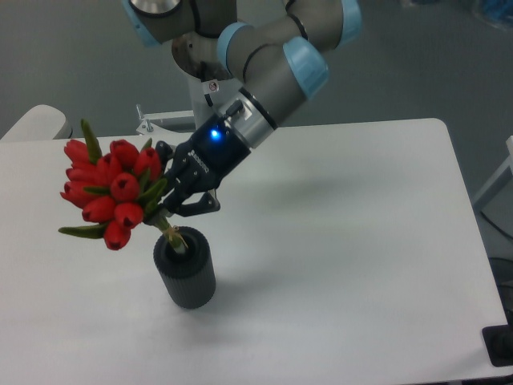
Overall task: Insert the flowers into the vase
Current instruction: 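Lower the tulip stems down into the dark grey vase, then open the gripper to release the tulips in the vase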
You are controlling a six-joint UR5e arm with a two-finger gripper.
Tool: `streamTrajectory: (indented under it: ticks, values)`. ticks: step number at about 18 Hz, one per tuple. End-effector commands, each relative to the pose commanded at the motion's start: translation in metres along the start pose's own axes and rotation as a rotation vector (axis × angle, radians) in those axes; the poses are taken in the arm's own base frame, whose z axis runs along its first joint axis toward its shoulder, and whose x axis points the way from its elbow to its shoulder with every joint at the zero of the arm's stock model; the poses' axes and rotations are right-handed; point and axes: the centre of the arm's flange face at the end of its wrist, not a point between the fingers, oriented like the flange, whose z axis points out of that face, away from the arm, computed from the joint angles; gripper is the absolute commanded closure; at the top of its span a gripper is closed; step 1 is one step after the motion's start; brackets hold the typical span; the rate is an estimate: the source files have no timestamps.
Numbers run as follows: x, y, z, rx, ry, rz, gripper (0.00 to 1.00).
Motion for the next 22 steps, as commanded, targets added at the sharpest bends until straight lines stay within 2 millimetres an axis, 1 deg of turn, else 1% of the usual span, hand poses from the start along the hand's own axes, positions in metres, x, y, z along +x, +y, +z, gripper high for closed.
streamTrajectory:
  ticks: [3, 5, 8, 11, 14, 15, 18, 22]
  values:
    - [-0.005, 0.011, 0.006, -0.007, 0.008, -0.001, 0.89]
    - [-0.01, 0.023, 0.011, -0.011, 0.016, 0.001, 0.89]
    - [-0.011, 0.036, 0.016, -0.014, 0.027, -0.017, 0.89]
    - [-0.014, 0.04, 0.016, -0.015, 0.026, -0.022, 0.88]
    - [-0.017, 0.046, 0.015, -0.016, 0.024, -0.036, 0.84]
    - [-0.019, 0.047, 0.013, -0.016, 0.021, -0.038, 0.83]
    - [-0.02, 0.048, 0.011, -0.015, 0.017, -0.038, 0.68]
    - [-0.021, 0.05, 0.012, -0.016, 0.018, -0.042, 0.56]
